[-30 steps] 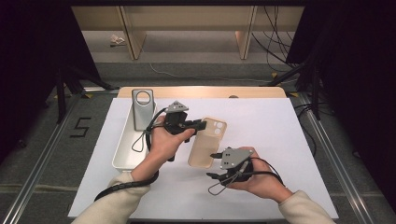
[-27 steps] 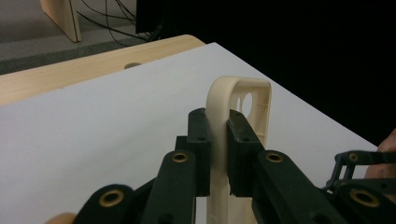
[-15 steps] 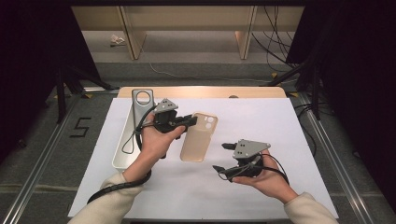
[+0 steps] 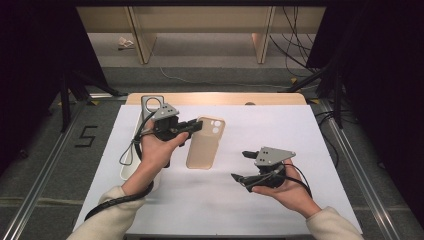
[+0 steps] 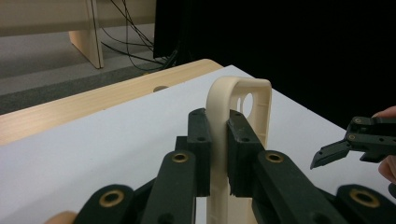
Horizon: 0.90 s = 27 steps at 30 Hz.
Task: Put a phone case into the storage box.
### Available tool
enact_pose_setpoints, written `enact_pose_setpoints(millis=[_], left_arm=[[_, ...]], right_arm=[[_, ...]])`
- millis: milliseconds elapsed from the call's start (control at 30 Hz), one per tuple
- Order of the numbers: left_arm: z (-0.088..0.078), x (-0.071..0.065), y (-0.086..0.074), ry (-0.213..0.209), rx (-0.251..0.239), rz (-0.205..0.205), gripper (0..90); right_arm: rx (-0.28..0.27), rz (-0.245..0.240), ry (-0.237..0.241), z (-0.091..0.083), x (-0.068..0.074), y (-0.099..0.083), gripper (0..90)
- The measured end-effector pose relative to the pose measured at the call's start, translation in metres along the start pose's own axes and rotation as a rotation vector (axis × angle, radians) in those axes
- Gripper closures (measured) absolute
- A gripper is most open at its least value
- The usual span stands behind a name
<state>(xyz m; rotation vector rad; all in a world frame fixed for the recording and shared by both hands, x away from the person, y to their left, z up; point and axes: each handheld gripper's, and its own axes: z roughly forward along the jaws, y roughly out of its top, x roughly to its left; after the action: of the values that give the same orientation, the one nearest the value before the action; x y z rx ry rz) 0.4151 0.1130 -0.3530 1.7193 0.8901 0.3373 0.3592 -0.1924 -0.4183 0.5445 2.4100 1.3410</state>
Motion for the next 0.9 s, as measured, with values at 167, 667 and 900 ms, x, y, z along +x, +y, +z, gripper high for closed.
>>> enact_pose_setpoints(millis=[167,667,900], left_arm=[[-0.009,0.006,0.002,0.012,-0.020,-0.007,81.4],[-0.030,0.027,0.011,0.059,-0.064,-0.023,81.4],[-0.038,0.035,0.015,0.074,-0.080,-0.028,81.4]], right_arm=[[-0.014,0.015,-0.014,-0.003,-0.003,-0.001,20.8],[-0.063,0.106,-0.069,-0.021,-0.020,-0.012,17.6],[-0.065,0.116,-0.082,-0.023,-0.023,-0.015,17.6]])
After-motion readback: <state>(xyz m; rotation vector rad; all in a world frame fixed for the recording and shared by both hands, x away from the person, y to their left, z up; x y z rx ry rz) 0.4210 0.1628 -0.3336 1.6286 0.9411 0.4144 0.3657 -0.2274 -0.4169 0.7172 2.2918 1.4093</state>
